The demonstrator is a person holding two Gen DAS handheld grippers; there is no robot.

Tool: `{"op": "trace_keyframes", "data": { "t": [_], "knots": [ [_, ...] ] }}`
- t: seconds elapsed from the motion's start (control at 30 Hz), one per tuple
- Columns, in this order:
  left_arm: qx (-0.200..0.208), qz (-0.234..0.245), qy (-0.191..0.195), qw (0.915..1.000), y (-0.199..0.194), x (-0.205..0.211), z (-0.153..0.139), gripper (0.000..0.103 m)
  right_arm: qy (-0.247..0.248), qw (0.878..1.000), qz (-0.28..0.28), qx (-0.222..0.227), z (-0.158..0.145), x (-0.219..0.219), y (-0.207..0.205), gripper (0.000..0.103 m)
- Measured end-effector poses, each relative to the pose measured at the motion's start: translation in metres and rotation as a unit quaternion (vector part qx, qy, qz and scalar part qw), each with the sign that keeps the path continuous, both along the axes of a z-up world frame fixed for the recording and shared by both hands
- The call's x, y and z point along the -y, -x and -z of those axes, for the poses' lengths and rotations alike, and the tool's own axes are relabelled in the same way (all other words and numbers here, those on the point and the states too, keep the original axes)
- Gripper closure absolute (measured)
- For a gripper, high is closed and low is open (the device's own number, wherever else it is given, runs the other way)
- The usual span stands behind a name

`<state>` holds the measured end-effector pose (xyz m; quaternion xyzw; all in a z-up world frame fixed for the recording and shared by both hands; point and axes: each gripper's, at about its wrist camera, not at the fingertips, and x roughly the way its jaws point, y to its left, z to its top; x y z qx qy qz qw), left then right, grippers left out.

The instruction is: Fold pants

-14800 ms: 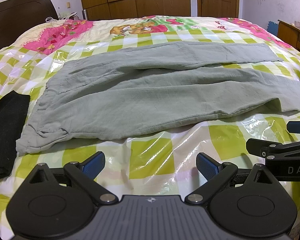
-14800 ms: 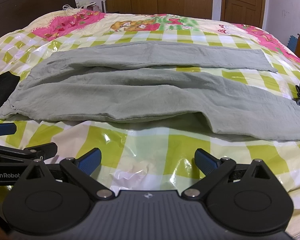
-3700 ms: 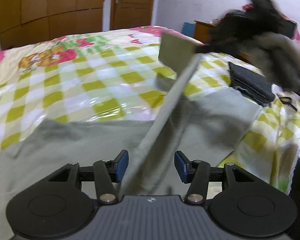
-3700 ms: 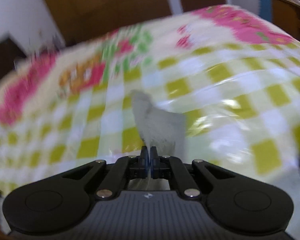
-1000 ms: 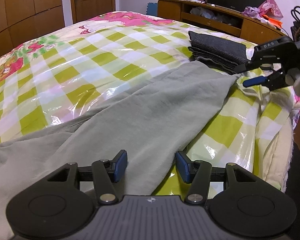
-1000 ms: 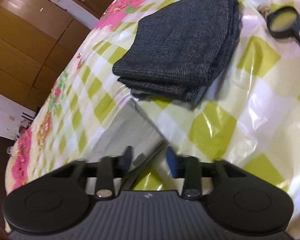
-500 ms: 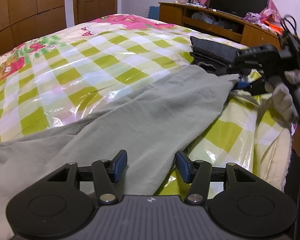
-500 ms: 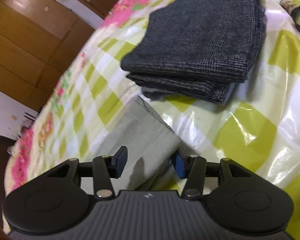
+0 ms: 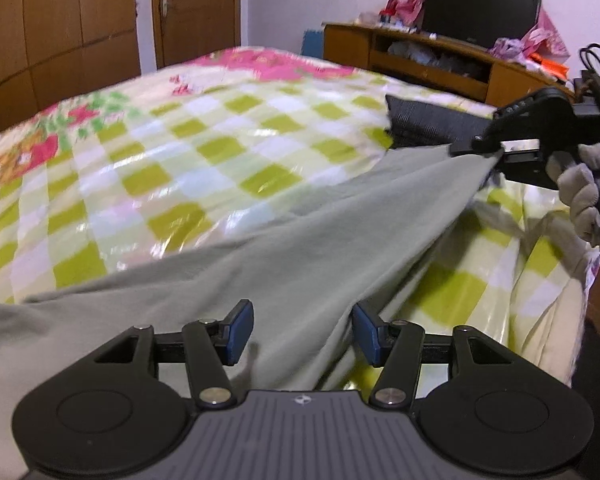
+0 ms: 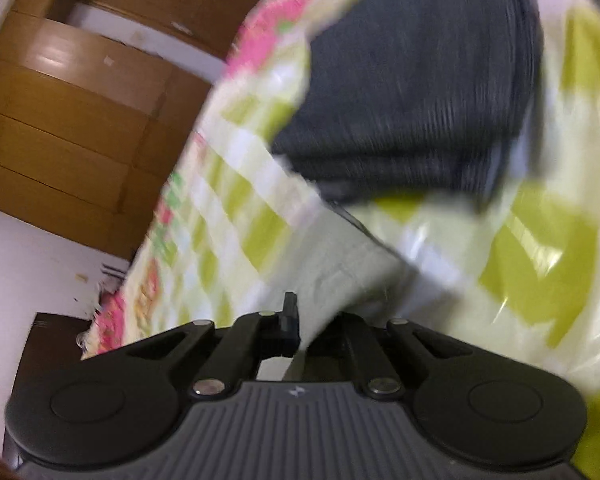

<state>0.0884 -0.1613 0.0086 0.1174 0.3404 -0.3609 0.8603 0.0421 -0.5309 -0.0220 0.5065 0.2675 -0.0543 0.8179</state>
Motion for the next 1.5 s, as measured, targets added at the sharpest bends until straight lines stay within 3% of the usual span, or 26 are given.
{"op": "trace_keyframes", "data": {
  "t": [0.07, 0.1, 0.13, 0.2, 0.23, 0.37, 0.5, 0.67, 0.83, 1.0, 1.2, 1.33, 1.37, 1.4, 1.5],
  "knots": [
    [-0.009, 0.004, -0.001, 0.9999, -0.003, 0.005, 0.008, 0.027, 0.035, 0.999, 0.020, 0.013, -0.013, 0.005, 0.013, 0.099],
    [-0.018, 0.006, -0.010, 0.9998, -0.005, 0.007, 0.015, 0.027, 0.059, 0.998, 0.025, -0.001, -0.013, 0.009, 0.015, 0.098],
    [-0.027, 0.007, -0.020, 0.9994, -0.005, 0.009, 0.022, 0.027, 0.080, 0.996, 0.017, -0.025, -0.010, 0.011, 0.011, 0.092],
    [-0.030, 0.008, -0.019, 0.9993, 0.000, 0.003, 0.023, 0.027, 0.107, 0.989, 0.000, -0.105, -0.001, 0.012, 0.004, 0.092],
    [-0.028, 0.010, -0.016, 0.9994, 0.004, 0.000, 0.021, 0.027, 0.114, 0.987, -0.001, -0.111, -0.002, 0.012, 0.007, 0.092],
    [-0.016, 0.013, -0.014, 0.9997, 0.012, -0.019, 0.010, 0.027, 0.174, 0.979, 0.018, -0.100, -0.034, 0.004, 0.036, 0.092],
    [0.001, -0.003, -0.004, 1.0000, 0.005, -0.043, -0.004, 0.026, 0.271, 0.958, -0.047, -0.085, -0.068, -0.039, 0.026, 0.092],
    [0.017, -0.044, -0.015, 0.9988, -0.019, -0.070, -0.003, 0.026, 0.317, 0.912, -0.260, -0.015, -0.078, -0.126, -0.051, 0.088],
    [-0.010, -0.077, -0.021, 0.9968, -0.032, -0.095, 0.018, 0.026, 0.330, 0.832, -0.447, -0.002, -0.042, -0.209, -0.132, 0.086],
    [-0.030, -0.078, -0.004, 0.9965, -0.038, -0.103, 0.034, 0.025, 0.348, 0.768, -0.536, -0.037, -0.010, -0.241, -0.174, 0.084],
    [-0.029, -0.074, 0.011, 0.9968, -0.045, -0.103, 0.040, 0.024, 0.358, 0.715, -0.600, -0.038, -0.003, -0.253, -0.175, 0.073],
    [-0.028, -0.072, 0.013, 0.9969, -0.044, -0.105, 0.040, 0.023, 0.373, 0.691, -0.618, -0.039, 0.000, -0.268, -0.179, 0.073],
    [-0.027, -0.073, 0.014, 0.9969, -0.043, -0.105, 0.039, 0.023, 0.380, 0.688, -0.617, -0.039, -0.002, -0.269, -0.178, 0.087],
    [-0.026, -0.073, 0.014, 0.9969, -0.043, -0.106, 0.039, 0.023, 0.382, 0.689, -0.614, -0.044, -0.003, -0.271, -0.178, 0.098],
    [-0.018, -0.079, 0.017, 0.9966, -0.041, -0.109, 0.035, 0.023, 0.376, 0.708, -0.596, -0.047, -0.015, -0.265, -0.174, 0.100]
  ]
}}
